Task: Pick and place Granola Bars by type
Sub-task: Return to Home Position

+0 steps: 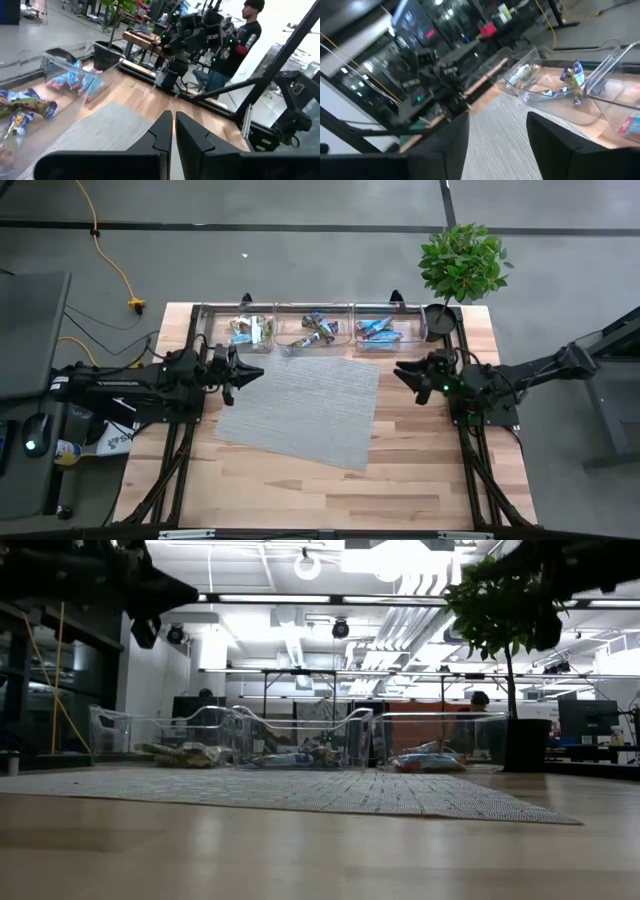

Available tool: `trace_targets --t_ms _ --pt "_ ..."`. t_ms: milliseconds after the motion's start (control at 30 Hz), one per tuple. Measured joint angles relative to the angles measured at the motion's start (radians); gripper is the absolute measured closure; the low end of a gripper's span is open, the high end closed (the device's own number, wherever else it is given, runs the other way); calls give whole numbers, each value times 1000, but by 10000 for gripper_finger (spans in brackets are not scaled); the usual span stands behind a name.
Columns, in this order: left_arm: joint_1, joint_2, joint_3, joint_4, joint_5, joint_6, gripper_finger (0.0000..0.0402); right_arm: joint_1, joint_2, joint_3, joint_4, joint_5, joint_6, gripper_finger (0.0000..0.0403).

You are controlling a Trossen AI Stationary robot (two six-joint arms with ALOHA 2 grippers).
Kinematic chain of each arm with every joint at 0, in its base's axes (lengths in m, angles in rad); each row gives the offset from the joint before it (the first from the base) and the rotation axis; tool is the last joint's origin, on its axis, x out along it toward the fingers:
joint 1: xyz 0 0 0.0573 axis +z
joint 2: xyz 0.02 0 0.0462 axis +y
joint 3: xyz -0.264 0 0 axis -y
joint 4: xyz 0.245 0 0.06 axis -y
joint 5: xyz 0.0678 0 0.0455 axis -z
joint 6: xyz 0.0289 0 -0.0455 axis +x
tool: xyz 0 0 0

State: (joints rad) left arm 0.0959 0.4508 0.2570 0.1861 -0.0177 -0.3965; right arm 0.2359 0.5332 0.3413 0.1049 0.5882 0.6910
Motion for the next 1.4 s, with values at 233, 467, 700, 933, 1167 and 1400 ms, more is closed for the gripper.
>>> trace_targets --t_ms 233,467,700,933,1167,1400 --pt "2 4 -91 112 -5 -65 383 1 -169 -224 326 6 -90 273" --pt "2 3 -147 240 -60 -74 383 1 -284 -330 460 5 -198 349" --pt "2 5 -147 231 -140 -20 383 0 -359 -332 492 -35 -344 392" --pt "2 5 -147 231 -166 19 384 0 -483 -332 450 -81 -477 401" --pt "49 -3 -234 224 -83 -12 400 0 -527 -332 229 -84 -442 402" --pt "90 -8 -237 171 -64 204 401 0 -528 -332 -24 -178 -412 403"
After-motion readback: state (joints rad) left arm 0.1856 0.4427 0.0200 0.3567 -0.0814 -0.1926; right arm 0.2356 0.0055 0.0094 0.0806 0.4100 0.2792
